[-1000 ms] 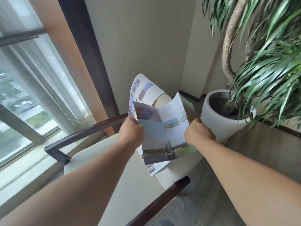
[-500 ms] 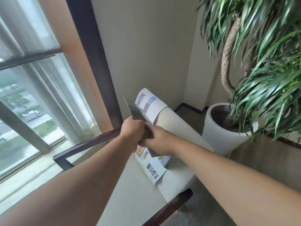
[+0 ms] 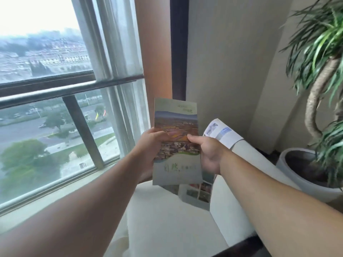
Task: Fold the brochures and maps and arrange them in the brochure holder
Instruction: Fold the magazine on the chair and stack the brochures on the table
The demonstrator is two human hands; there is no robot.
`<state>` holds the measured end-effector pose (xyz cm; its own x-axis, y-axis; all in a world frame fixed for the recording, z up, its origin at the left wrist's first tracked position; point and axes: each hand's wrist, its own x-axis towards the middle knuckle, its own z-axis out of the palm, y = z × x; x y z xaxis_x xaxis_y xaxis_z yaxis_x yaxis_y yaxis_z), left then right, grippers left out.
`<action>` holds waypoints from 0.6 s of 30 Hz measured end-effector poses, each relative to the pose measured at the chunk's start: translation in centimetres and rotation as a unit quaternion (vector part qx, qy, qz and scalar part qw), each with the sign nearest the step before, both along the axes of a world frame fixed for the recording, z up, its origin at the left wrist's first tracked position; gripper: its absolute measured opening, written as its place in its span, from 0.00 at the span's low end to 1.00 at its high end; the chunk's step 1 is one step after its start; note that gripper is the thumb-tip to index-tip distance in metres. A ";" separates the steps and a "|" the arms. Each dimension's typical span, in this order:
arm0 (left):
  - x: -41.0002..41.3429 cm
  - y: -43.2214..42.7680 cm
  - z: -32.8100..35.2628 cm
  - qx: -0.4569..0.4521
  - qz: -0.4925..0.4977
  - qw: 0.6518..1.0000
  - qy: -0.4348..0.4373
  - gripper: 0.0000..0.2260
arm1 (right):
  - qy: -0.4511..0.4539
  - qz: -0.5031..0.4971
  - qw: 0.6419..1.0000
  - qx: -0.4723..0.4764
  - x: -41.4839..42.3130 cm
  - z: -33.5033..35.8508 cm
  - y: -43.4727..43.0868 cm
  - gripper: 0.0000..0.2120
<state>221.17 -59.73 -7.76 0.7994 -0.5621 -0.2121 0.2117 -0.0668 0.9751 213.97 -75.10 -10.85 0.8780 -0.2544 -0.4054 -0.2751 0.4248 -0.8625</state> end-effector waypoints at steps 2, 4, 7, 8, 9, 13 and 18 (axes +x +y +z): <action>0.5 3.0 0.1 0.003 0.012 1.000 -0.028 0.15 | -0.017 -0.018 0.999 -0.044 0.5 0.9 3.6 0.16; 0.8 5.9 0.0 0.051 0.047 0.991 -0.116 0.11 | -0.036 -0.051 0.991 -0.121 0.9 1.4 6.7 0.12; 1.1 9.7 -0.1 0.087 0.120 0.975 -0.168 0.18 | -0.071 -0.063 0.981 -0.171 0.9 3.0 10.5 0.04; 1.2 10.9 -0.1 0.080 0.120 0.978 -0.150 0.26 | -0.080 -0.059 0.980 -0.175 0.9 3.5 11.4 0.06; 1.2 12.0 0.1 0.070 0.106 0.985 -0.119 0.34 | -0.086 -0.054 0.979 -0.175 0.9 3.9 12.2 0.11; 1.4 15.0 0.4 -0.024 0.021 0.999 -0.014 0.25 | -0.103 -0.024 0.978 -0.178 0.9 4.5 14.8 0.17; 0.7 16.2 2.1 -0.028 0.131 0.990 -0.050 0.15 | -0.076 -0.033 0.974 -0.209 1.0 4.8 16.8 0.25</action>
